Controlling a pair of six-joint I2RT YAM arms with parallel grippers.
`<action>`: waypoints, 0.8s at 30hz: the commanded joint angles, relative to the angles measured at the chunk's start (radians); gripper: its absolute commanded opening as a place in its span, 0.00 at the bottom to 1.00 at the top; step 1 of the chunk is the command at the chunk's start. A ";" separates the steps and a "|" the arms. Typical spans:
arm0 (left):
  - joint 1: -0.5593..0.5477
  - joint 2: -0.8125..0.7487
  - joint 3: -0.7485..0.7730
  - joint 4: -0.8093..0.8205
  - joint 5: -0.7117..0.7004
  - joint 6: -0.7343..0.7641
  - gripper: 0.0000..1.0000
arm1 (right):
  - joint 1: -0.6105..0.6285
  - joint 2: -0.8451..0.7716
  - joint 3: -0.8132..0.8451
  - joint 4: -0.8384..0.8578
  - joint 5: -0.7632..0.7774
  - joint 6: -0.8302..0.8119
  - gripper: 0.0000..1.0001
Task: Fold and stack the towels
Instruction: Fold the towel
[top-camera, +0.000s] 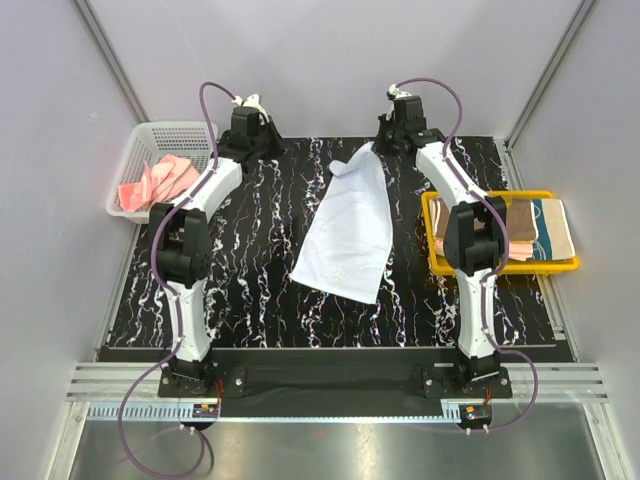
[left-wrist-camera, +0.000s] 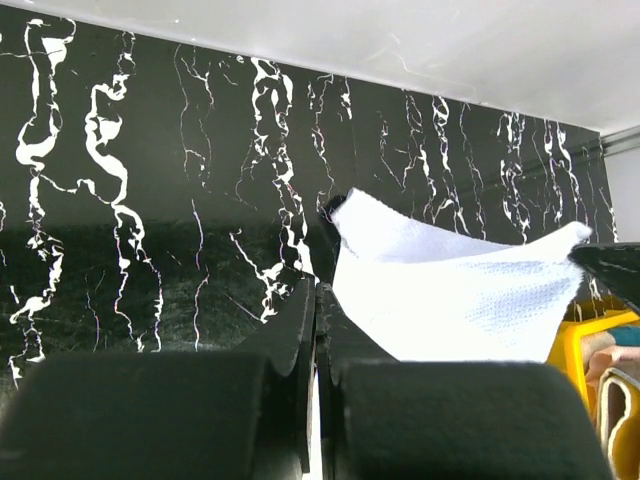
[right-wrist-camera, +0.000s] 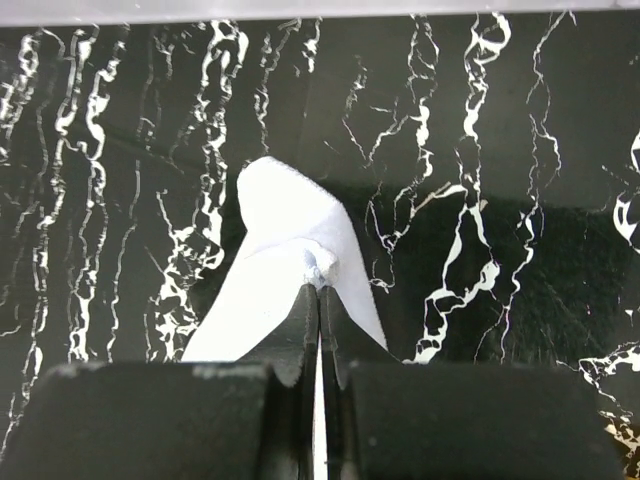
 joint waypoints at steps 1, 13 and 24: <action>0.007 -0.033 0.000 0.045 0.029 0.027 0.00 | 0.004 -0.096 -0.028 0.089 -0.020 -0.002 0.00; 0.004 0.034 -0.060 0.130 0.138 -0.052 0.24 | 0.030 -0.244 -0.303 0.214 -0.078 0.026 0.00; -0.026 0.172 0.043 0.115 0.195 -0.147 0.48 | 0.120 -0.379 -0.528 0.243 -0.034 -0.002 0.00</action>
